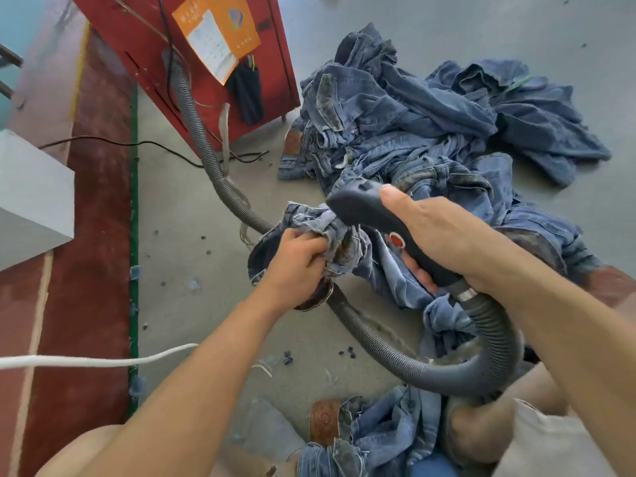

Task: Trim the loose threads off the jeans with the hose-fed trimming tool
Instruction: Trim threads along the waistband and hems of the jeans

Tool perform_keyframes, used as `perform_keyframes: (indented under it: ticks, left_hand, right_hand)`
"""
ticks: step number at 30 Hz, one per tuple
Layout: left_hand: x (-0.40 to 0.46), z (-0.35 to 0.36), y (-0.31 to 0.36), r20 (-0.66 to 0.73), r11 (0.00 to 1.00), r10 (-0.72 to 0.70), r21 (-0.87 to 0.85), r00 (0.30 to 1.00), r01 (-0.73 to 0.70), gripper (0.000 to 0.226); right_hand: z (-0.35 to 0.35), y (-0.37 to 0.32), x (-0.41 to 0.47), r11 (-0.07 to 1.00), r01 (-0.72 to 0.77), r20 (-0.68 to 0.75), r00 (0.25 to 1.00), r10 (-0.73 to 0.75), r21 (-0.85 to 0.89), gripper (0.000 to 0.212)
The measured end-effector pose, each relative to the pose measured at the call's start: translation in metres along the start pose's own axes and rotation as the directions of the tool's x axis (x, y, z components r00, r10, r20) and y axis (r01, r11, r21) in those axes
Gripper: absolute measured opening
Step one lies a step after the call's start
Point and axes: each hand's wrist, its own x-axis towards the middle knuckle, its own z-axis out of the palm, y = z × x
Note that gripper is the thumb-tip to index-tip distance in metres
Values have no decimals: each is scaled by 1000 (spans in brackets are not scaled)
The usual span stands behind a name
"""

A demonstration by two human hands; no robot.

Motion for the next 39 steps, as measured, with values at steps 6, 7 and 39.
perform_keyframes:
  ticks: [6, 7, 39]
  left_hand:
    - [5, -30, -42, 402, 52, -585, -848, 704, 527, 44]
    - [2, -31, -48, 450, 74, -568, -806, 689, 588, 43]
    - [5, -33, -52, 434, 207, -438, -803, 787, 558, 41]
  right_hand:
    - [-25, 14, 9, 995, -33, -57, 998, 39, 89, 80]
    - [-24, 18, 10, 999, -41, -31, 999, 42, 27, 80]
    - [-21, 39, 17, 950, 46, 253, 967, 35, -308, 67]
